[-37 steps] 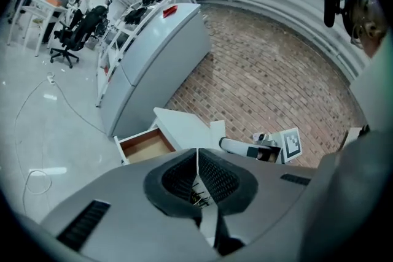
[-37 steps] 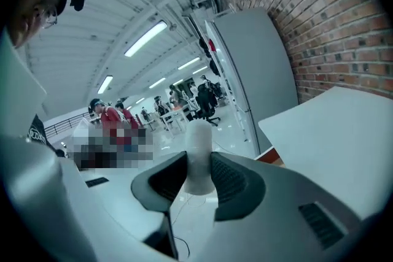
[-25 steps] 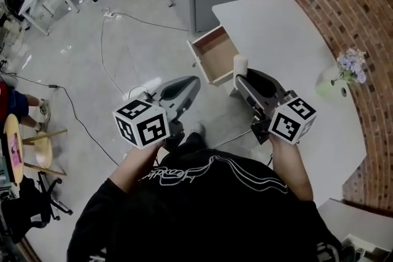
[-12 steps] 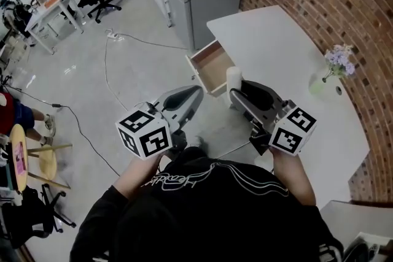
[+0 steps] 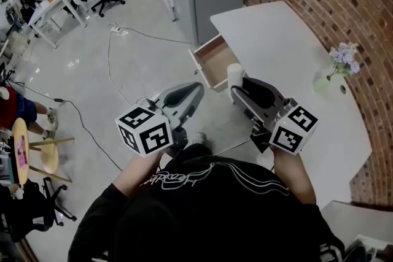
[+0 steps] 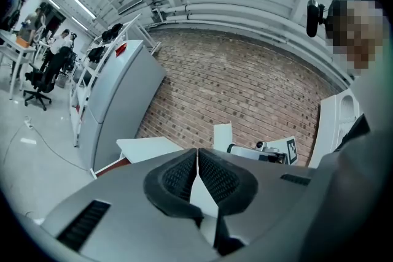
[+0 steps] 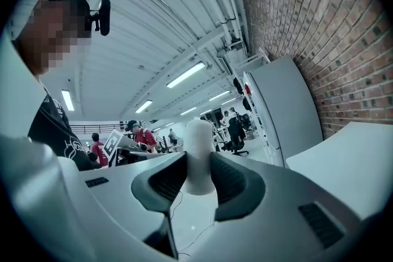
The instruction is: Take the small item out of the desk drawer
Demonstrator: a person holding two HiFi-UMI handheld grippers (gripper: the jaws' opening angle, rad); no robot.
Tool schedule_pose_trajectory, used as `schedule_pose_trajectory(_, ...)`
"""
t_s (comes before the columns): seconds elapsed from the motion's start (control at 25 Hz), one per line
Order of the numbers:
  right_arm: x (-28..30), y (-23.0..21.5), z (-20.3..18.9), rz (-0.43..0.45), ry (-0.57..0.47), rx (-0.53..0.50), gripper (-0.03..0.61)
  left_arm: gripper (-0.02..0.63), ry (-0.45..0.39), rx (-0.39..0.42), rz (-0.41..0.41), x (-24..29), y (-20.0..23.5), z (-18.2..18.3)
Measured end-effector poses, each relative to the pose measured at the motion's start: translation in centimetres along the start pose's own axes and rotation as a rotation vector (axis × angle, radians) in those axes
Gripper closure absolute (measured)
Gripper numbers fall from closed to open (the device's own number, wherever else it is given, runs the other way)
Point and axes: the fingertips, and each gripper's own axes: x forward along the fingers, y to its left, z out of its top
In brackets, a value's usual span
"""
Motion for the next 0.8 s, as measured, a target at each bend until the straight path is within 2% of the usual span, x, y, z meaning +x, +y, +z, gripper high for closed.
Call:
schedule_pose_trajectory(0.52, 0.2, 0.9, 0.8, 0.02, -0.001, -0.015, 0.445, 0.586, -0.039, 0.007, 0.011, -0.9, -0.5, 1.0)
schedule_pose_trajectory(0.8, 0.5, 1.3, 1.1, 0.036, 0.003, -0.016, 0.445, 0.586, -0.053, -0.019, 0.013, -1.0, -0.3, 1.1)
